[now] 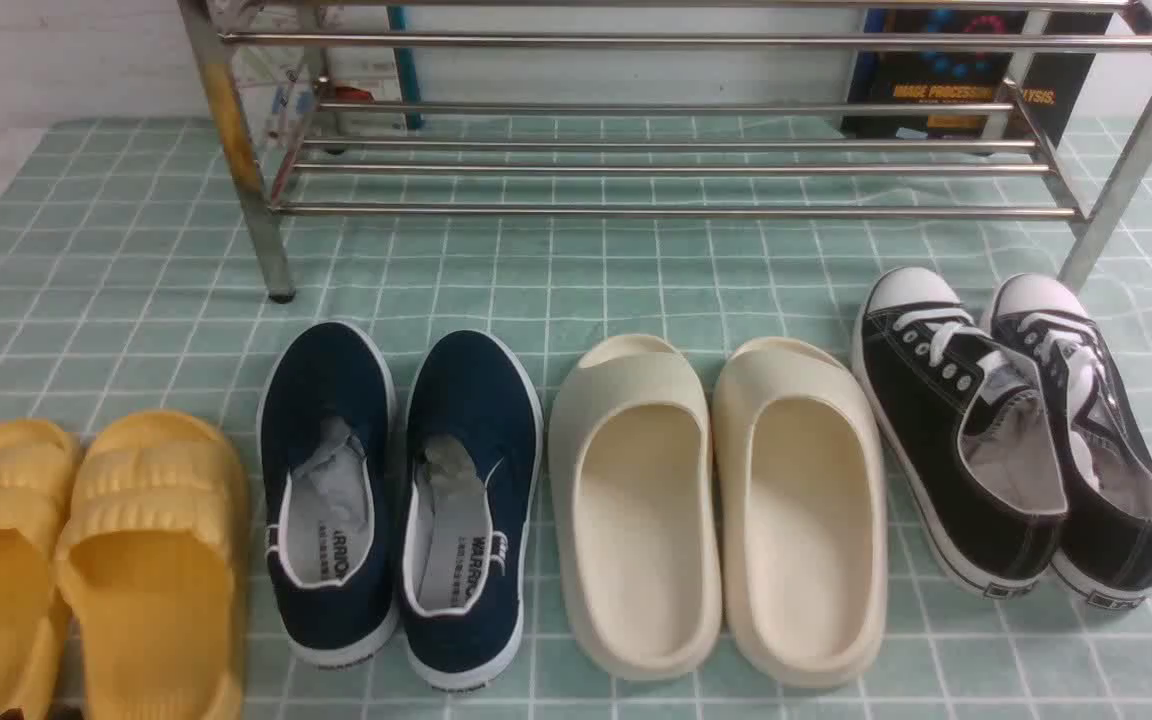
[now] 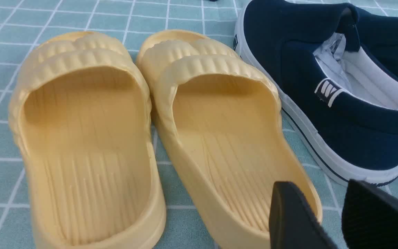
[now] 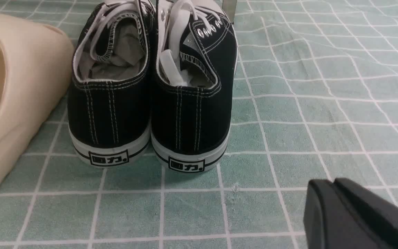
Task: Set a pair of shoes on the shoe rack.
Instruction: Use the right arm to grab the shoe closest to it
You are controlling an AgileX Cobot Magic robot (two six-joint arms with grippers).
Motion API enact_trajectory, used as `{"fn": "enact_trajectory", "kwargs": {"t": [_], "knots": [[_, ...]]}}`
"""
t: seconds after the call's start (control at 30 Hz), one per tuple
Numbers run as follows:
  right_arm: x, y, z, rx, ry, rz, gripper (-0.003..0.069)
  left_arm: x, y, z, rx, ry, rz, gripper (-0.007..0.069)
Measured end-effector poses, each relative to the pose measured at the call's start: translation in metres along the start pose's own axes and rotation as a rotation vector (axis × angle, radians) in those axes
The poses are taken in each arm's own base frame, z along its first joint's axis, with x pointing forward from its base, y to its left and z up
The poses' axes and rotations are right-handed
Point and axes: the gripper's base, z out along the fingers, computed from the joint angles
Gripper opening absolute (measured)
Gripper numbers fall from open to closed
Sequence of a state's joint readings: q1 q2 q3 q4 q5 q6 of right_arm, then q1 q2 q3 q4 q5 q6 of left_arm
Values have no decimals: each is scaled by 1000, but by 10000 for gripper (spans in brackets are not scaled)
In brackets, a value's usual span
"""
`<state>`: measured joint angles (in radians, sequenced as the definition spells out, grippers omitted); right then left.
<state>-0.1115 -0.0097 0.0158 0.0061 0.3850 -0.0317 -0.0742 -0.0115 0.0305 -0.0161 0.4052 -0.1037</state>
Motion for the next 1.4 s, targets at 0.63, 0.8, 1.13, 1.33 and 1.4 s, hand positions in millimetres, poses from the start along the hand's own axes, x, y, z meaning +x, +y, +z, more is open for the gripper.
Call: {"fn": "enact_trajectory", "kwargs": {"t": [0.63, 0.8, 1.13, 1.33, 1.4], "knots": [[0, 0, 0, 0, 0, 0, 90, 0, 0, 0, 0, 0, 0, 239], [0, 0, 0, 0, 0, 0, 92, 0, 0, 0, 0, 0, 0, 239], [-11, 0, 0, 5, -146, 0, 100, 0, 0, 0, 0, 0, 0, 239], [-32, -1, -6, 13, -393, 0, 108, 0, 0, 0, 0, 0, 0, 239], [-42, -1, -10, 12, -513, 16, 111, 0, 0, 0, 0, 0, 0, 239]]}}
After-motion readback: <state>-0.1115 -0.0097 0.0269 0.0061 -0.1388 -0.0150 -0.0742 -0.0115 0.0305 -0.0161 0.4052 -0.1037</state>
